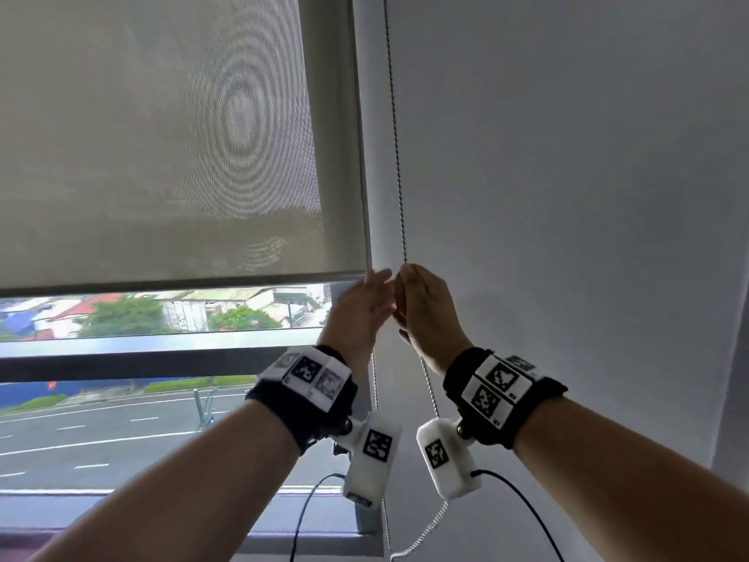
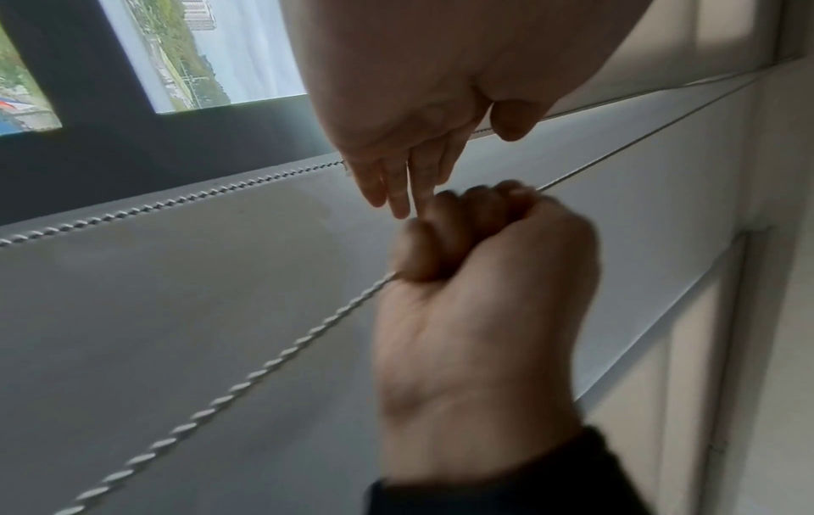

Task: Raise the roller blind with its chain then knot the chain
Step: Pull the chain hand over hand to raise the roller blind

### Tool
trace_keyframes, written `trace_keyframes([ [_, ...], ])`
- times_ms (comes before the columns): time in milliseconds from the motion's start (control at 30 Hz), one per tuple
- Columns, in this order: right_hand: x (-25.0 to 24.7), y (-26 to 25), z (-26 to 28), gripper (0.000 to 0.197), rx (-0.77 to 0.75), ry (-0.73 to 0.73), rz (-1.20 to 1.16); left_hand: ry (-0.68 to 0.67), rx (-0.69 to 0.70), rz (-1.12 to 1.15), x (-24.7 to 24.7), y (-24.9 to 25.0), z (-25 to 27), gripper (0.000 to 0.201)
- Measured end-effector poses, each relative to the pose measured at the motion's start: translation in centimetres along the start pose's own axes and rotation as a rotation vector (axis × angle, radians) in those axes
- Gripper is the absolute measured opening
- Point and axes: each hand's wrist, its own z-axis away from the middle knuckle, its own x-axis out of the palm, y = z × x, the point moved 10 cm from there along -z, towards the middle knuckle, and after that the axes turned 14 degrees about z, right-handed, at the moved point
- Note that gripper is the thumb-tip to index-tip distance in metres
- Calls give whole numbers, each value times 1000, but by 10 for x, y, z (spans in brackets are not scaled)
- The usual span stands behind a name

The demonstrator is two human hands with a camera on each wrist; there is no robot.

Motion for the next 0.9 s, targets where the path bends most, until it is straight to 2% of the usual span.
trace_keyframes([
  [100, 5, 16, 15, 38, 38, -44, -50, -68, -11, -75, 30, 20, -3, 44],
  [200, 5, 30, 33, 39, 7, -23, 45, -132, -66, -40, 57, 32, -10, 47],
  [300, 3, 38, 48, 38, -17, -12, 60, -133, -87, 10, 70, 33, -14, 43],
  [500, 3, 51, 49, 35, -41, -28, 97, -42, -16, -41, 62, 22, -21, 34],
  [633, 1, 54, 50, 37, 30, -131, 39, -35, -5, -83, 62, 21, -19, 36],
  [700, -6, 50, 47, 34, 26, -159, 82, -38, -4, -91, 59, 19, -18, 37],
  [800, -17, 41, 28, 30, -9, -154, 110, -24, -13, -65, 51, 15, -15, 40],
  [900, -29, 18, -1, 28, -84, -87, 130, -2, -20, -56, 41, 6, -10, 39],
])
